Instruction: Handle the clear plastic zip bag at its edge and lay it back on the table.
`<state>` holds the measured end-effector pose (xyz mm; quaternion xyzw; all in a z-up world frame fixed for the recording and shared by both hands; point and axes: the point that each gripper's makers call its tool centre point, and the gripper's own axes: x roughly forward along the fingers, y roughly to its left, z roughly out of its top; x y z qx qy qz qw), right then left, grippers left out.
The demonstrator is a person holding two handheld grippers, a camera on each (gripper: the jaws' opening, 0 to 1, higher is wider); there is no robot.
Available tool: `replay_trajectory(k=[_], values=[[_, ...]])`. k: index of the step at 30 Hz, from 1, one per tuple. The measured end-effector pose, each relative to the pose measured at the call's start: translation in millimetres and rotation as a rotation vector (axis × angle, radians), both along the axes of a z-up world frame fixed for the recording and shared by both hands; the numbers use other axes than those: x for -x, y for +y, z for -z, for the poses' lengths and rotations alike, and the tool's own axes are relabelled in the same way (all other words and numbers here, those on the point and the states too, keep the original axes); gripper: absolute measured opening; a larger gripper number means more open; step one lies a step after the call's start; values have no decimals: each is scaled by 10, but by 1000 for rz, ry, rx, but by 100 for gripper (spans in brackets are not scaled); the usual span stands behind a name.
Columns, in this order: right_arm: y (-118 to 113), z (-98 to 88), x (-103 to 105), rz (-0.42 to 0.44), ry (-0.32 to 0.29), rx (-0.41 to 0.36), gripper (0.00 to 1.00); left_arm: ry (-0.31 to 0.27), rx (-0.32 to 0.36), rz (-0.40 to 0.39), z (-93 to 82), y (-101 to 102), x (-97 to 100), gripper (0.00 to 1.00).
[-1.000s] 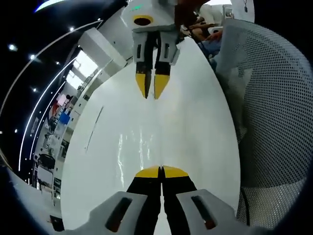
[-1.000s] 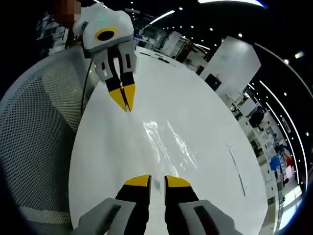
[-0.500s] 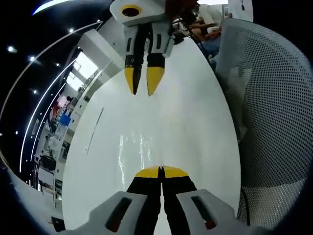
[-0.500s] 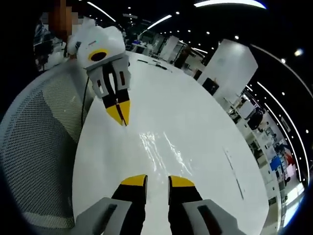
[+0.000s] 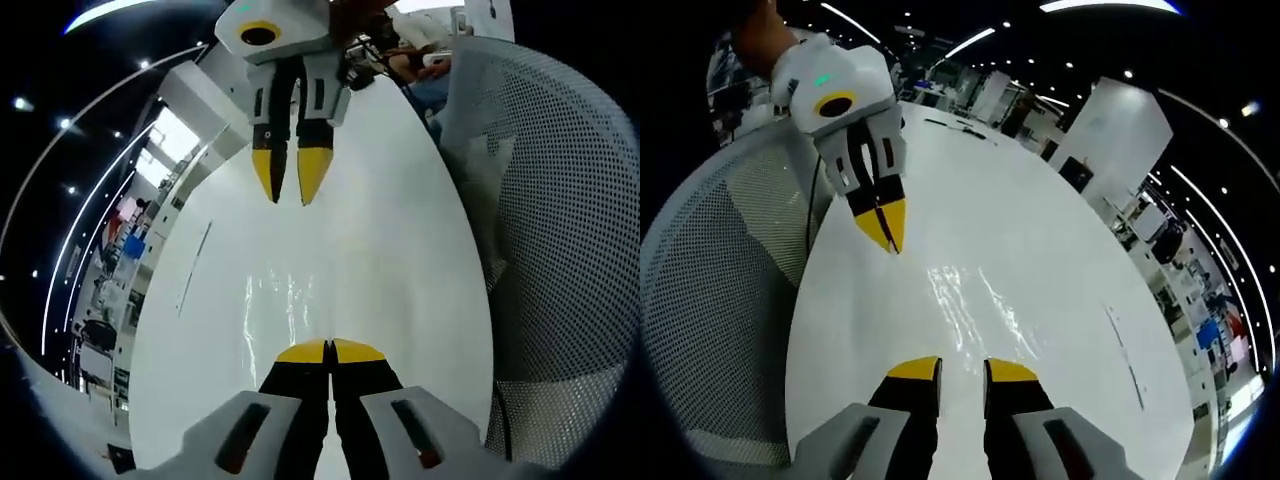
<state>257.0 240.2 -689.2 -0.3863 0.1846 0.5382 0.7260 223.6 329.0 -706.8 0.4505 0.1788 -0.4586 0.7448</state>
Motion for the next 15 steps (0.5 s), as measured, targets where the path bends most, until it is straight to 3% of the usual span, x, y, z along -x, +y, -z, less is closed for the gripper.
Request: replay_trajectory(k=[15], values=[[212,97,59,-36,27,-2,11,-18,13,7,-69,-51,-42,0]])
